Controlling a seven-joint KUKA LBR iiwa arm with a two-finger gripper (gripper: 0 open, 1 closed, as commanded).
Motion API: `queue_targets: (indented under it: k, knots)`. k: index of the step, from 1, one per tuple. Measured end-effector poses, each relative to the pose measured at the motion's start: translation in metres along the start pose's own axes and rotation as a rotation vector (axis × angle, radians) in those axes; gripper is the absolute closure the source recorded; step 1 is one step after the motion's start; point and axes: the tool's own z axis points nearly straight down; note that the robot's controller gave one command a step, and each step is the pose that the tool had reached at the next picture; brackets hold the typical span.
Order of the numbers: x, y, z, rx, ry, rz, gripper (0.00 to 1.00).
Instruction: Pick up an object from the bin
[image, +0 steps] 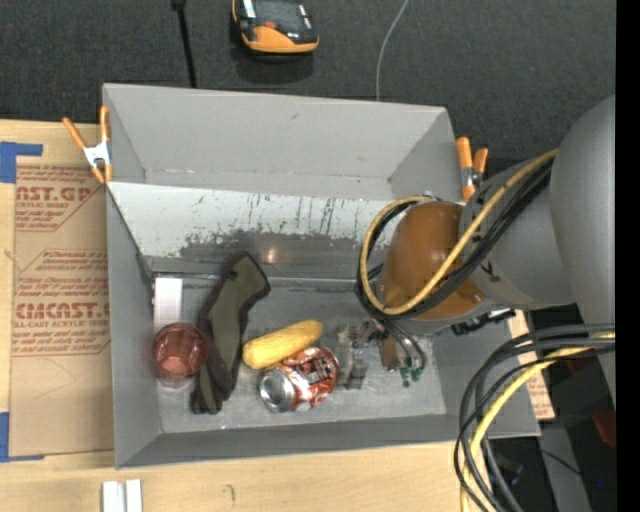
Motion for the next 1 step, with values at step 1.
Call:
queue_targets:
  k: [1]
  knots:
    - [0.0000, -0.0001, 0.0000, 0.000, 0.000, 0.000, 1.00]
